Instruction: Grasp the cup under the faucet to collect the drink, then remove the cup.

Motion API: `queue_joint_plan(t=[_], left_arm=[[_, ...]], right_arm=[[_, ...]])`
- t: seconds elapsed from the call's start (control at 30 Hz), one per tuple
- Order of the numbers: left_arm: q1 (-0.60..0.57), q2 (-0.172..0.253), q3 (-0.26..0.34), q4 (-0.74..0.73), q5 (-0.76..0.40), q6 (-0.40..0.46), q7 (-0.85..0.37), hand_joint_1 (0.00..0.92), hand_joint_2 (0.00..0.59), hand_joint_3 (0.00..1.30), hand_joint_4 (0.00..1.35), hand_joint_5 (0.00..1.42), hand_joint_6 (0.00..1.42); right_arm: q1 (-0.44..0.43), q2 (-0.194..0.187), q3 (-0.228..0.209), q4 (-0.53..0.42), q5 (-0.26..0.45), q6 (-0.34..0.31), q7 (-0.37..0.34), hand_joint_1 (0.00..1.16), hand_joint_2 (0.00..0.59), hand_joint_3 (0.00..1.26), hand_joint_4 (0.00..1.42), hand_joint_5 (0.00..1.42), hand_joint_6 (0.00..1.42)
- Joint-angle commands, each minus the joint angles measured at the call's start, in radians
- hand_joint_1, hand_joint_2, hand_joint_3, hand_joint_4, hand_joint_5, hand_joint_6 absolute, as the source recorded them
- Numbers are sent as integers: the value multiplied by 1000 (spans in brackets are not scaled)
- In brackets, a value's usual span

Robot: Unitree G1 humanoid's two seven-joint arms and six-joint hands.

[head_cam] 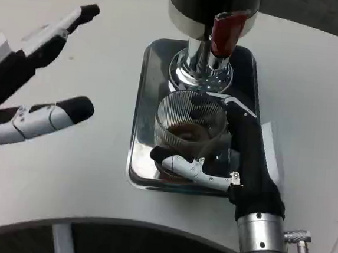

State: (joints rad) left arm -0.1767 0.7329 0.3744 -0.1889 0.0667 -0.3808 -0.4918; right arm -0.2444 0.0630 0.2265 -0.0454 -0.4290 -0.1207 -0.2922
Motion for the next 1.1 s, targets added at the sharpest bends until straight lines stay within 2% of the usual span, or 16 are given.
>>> queue_joint_plan(t=[0.03, 0.27, 0.5, 0.77, 0.93, 1.1], left_arm=[[92, 47, 5, -79, 95, 42, -6, 0, 119, 0, 0, 0, 0], [198, 49, -5, -182, 199, 89, -2, 0, 93, 0, 0, 0, 0], [347, 0, 10, -280, 313, 56, 48, 0, 59, 0, 0, 0, 0], [421, -36, -29, -387, 395, 62, 47, 0, 43, 0, 0, 0, 0], [404, -46, -49, -454, 397, 108, 28, 0, 40, 0, 0, 0, 0], [399, -46, -77, -481, 416, 113, 31, 0, 38, 0, 0, 0, 0]], right_arm=[[49, 5, 11, -112, 20, 2, 39, 1162, 115, 733, 926, 994, 1404], [118, -27, 29, -262, 52, 33, 160, 1162, 116, 734, 926, 994, 1411], [182, -51, 55, -444, 91, 84, 286, 1162, 117, 744, 926, 994, 1414], [224, -77, 72, -601, 111, 136, 376, 1162, 117, 747, 926, 994, 1398], [268, -89, 46, -691, 141, 179, 411, 1162, 119, 747, 926, 994, 1397], [289, -101, 18, -757, 168, 223, 432, 1162, 122, 748, 926, 994, 1397]])
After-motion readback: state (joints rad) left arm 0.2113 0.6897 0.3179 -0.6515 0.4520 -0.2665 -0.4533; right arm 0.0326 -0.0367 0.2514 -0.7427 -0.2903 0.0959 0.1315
